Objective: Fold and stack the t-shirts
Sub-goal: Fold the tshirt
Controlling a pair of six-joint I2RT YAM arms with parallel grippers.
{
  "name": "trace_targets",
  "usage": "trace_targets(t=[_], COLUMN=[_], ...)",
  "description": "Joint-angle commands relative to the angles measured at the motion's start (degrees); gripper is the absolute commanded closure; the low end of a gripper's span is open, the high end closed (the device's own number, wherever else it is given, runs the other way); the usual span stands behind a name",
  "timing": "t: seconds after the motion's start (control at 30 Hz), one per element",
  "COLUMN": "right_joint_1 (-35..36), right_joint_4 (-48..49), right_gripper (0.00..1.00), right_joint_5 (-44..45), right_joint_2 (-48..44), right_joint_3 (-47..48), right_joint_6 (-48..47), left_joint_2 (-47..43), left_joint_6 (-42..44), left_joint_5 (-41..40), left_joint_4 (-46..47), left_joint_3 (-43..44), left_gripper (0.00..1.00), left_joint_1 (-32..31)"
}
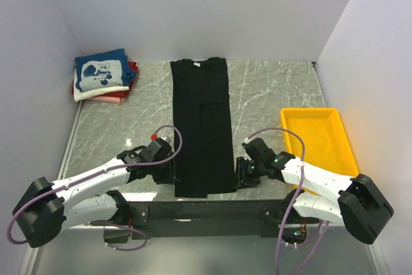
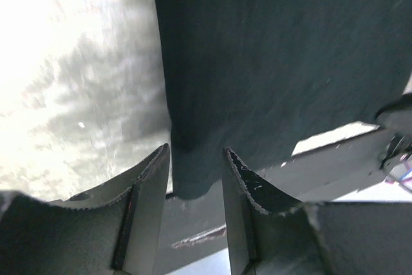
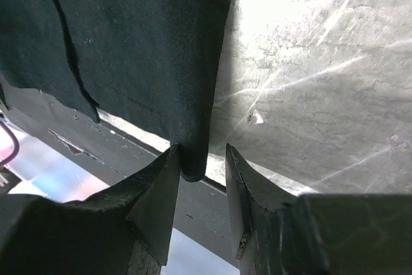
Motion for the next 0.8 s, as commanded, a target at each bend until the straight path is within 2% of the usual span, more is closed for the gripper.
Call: trace_targets(t=[0.0, 0.37, 0.6, 0.77], right_joint_1=[0.4, 1.0, 1.2, 1.3], right_joint_4=[2.4, 6.8, 7.3, 8.7], right_gripper=[0.59, 0.65, 0.76, 0.90], right_joint_5=[-0.4, -1.2, -0.9, -0.9], right_joint_2=[-1.0, -1.9, -3.8, -4.8], right_joint_3=[-0.4, -3.7, -5.6, -6.8], right_joint_6=[1.3, 5.9, 7.4, 8.5], left_joint_2=[-1.7, -2.0, -2.4, -3.6], left_joint_6=[-3.0, -7.6, -9.5, -10.7], left_joint_5=[1.6, 1.6, 1.8, 2.0], left_joint_4=[1.0, 3.5, 5.4, 6.5], left_joint_3=[-0.8, -5.1, -7.8, -9.1], left_gripper=[0.56, 0.59, 0.73, 0.86], left_joint_1=[-1.7, -6.4, -8.1, -8.5])
